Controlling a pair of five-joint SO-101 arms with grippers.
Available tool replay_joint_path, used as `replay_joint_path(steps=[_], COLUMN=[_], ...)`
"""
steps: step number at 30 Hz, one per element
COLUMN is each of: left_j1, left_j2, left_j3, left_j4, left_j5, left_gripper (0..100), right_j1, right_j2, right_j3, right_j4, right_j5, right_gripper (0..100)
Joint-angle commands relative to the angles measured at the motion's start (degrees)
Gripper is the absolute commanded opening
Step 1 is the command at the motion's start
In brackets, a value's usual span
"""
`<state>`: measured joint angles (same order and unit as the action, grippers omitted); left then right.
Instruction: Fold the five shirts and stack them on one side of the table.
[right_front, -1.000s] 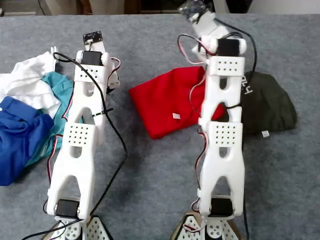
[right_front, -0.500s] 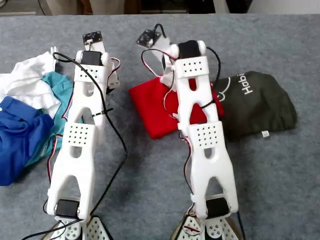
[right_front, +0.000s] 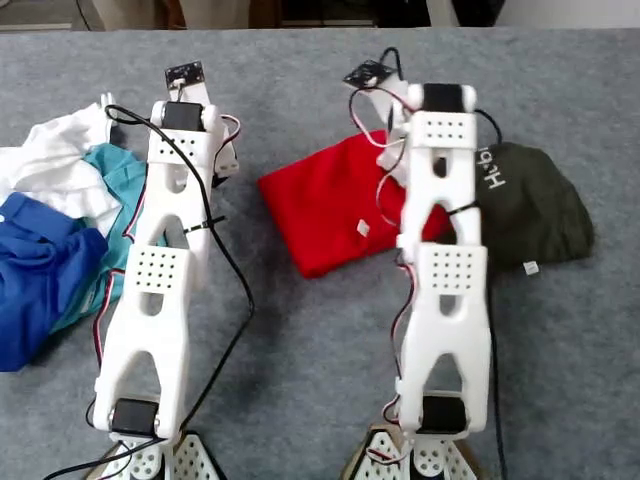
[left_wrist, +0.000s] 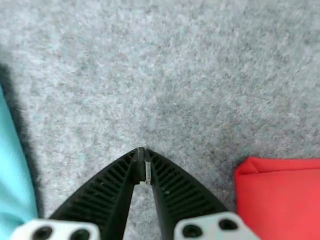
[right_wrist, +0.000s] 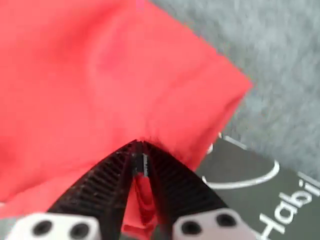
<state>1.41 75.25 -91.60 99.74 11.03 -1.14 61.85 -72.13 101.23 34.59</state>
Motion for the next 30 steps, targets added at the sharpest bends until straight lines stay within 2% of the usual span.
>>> replay_joint_path(steps=[1,5,9,14,22,26,30], left_j1=[-0.7,-0.7,-0.7,-0.7,-0.7,-0.7,-0.4], left_j2=[-0.8,-0.8,-0.8,-0.8,-0.8,-0.8,-0.8], left_j3=[-0.6,-0.6,-0.6,-0.6,-0.4,-0.5,-0.6], left_j4=[-0.7,-0.7,-0.7,-0.7,-0.7,-0.7,-0.7], left_j5=[-0.2,-0.2,-0.2,-0.2,-0.2,-0.2,-0.2], left_gripper=[2,2,2,2,2,2,2], right_j1=[3.1,5.9,11.4,14.9,13.9,16.5,12.5], right_j2=[-11.6,-20.9,-25.6,-26.6,-37.0,-47.8,-58.3], right_j3=[10.9,26.9,36.0,37.3,32.9,46.0,64.4], right_j4=[1.2,1.0,-3.3,-7.3,1.2,1.1,-1.1], right_j5=[0.7,5.1,6.5,6.3,-1.0,-2.0,-1.8], right_gripper=[0.2,0.2,0.2,0.2,0.2,0.2,0.2])
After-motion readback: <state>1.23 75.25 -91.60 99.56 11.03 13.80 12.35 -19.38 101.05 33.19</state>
